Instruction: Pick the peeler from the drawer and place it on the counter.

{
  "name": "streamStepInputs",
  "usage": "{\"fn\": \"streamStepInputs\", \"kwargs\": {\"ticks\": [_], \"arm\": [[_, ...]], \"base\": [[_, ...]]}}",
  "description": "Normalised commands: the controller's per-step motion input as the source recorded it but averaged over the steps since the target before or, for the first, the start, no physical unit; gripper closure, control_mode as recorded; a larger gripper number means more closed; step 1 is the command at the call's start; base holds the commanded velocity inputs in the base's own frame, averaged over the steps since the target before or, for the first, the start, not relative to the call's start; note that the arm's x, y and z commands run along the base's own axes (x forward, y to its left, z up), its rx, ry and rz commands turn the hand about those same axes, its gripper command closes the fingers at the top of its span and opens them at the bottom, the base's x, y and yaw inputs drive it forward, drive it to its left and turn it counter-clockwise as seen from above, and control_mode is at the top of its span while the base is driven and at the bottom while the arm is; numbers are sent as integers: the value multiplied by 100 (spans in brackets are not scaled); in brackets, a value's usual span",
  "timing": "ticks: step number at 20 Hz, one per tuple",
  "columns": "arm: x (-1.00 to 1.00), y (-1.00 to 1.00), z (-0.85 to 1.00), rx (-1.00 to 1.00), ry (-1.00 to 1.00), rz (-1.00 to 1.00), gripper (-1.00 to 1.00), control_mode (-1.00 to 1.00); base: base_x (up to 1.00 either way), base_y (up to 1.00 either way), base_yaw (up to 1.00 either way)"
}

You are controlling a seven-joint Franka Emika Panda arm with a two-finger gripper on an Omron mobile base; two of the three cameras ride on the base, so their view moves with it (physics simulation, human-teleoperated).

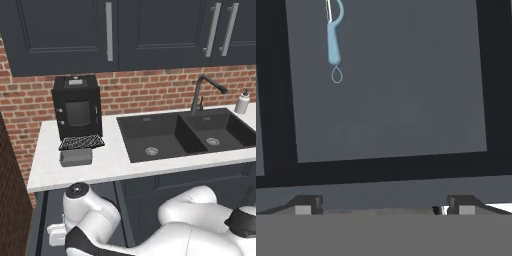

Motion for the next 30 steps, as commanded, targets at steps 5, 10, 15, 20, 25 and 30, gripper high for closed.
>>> {"fn": "streamStepInputs", "kwargs": {"ticks": [5,10,15,20,25,30], "arm": [[30,0,79,10,-5,0,-100,-100],[47,1,-2,1,-11,0,-100,-100],[26,24,-52,-8,-1,0,-100,-100],[29,18,-50,-2,2,0,-100,-100],[46,13,-28,0,0,0,-100,-100],[43,4,-19,0,1,0,-100,-100]], "base": [[0,0,0],[0,0,0],[0,0,0],[0,0,0],[0,0,0],[0,0,0]]}}
